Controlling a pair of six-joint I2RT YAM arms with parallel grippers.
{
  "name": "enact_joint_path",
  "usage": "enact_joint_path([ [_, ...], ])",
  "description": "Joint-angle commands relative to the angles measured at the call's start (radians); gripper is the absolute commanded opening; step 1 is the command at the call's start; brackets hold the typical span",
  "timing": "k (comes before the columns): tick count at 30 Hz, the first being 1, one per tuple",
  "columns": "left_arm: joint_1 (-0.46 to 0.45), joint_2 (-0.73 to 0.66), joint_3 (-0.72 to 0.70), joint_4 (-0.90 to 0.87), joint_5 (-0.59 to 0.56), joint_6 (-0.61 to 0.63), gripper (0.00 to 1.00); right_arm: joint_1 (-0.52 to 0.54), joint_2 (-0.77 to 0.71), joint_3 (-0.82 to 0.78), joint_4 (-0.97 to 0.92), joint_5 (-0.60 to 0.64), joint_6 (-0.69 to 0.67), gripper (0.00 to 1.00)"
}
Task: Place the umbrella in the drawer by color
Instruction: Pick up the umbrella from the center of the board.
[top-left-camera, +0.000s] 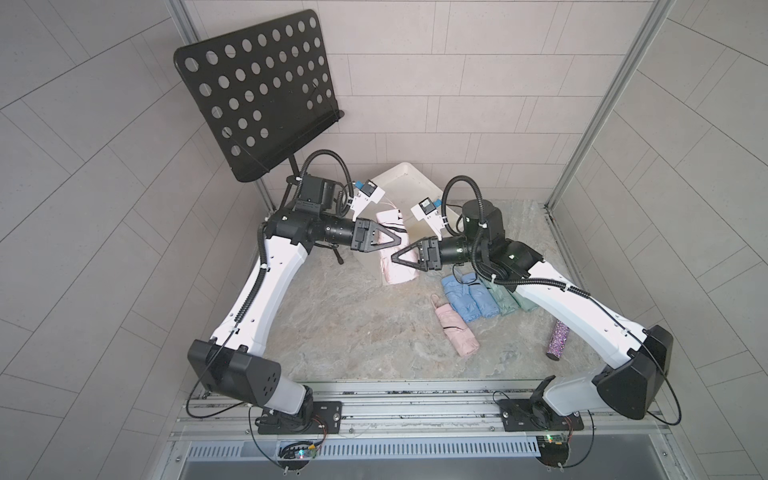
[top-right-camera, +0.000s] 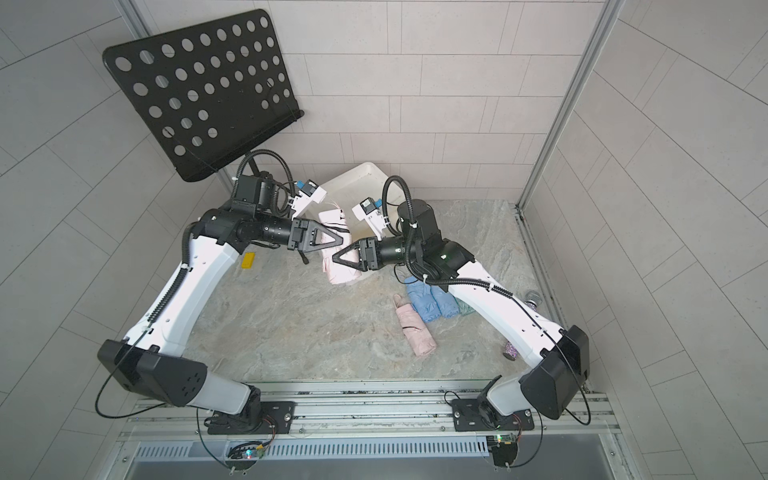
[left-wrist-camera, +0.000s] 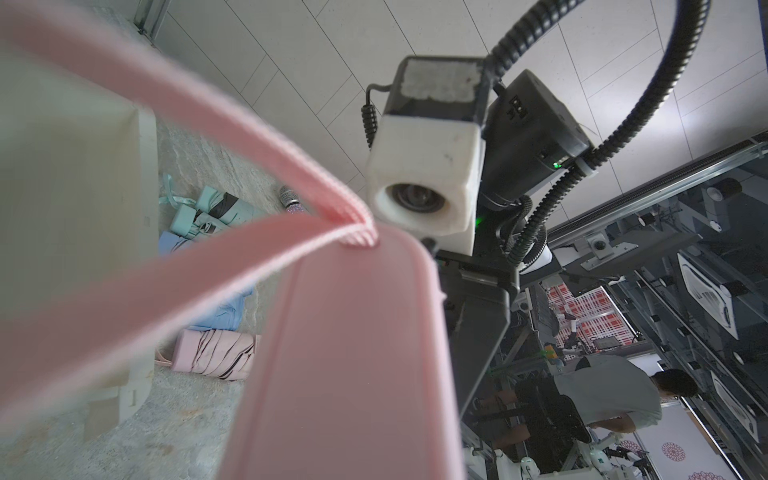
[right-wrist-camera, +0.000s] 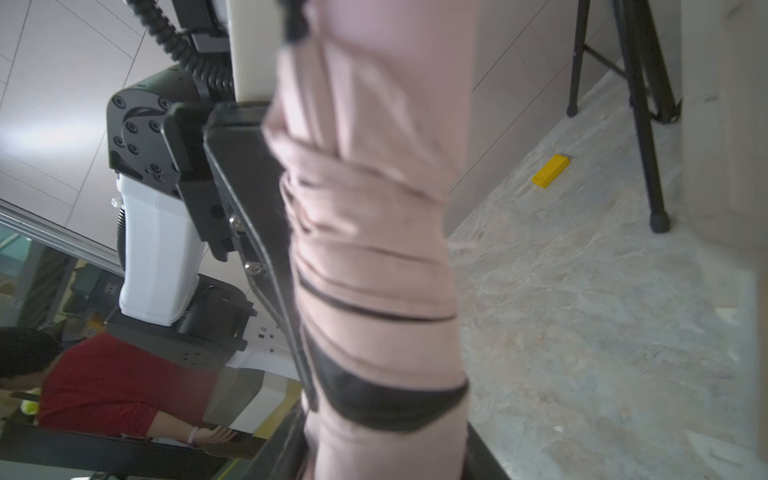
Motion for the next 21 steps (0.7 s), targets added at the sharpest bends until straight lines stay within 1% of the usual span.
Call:
enact_joint_path([
  [1,-0.003,-0.006,0.022,0.014,0.066,0.025,0.19,0.002,0.002,0.018,0.037,-0.005,0.008,0.41],
  [2,0.0,-0.005,0.02,0.014,0.064,0.026,0.2,0.002,0.001,0.018,0.037,-0.006,0.009,0.39],
  [3,-0.002,-0.006,0.019,0.013,0.057,0.029,0.22,0.002,0.001,0.018,0.037,-0.006,0.01,0.37],
  [4,-0.002,-0.007,0.019,0.012,0.044,0.032,0.29,0.003,0.001,0.016,0.04,-0.004,0.015,0.35],
  [5,-0.002,-0.007,0.019,0.012,0.03,0.037,0.33,0.004,0.001,0.013,0.046,-0.005,0.02,0.34],
  [7,-0.002,-0.012,0.019,0.011,0.004,0.042,0.37,0.005,-0.003,0.003,0.065,-0.001,0.037,0.32],
  [9,0.0,-0.014,0.022,0.012,-0.028,0.043,0.5,0.007,-0.009,-0.008,0.077,0.008,0.047,0.31],
  [13,0.001,-0.016,0.029,0.004,-0.082,0.053,0.71,0.007,-0.024,-0.017,0.075,0.032,0.05,0.29],
  [15,0.001,-0.019,0.034,-0.001,-0.105,0.062,0.75,0.005,-0.032,-0.019,0.074,0.04,0.049,0.29],
  [18,0.001,-0.026,0.037,-0.003,-0.144,0.069,0.77,0.002,-0.046,-0.023,0.074,0.06,0.048,0.28],
  [21,0.003,-0.025,0.042,-0.004,-0.188,0.068,0.81,-0.011,-0.061,-0.026,0.082,0.081,0.056,0.28],
])
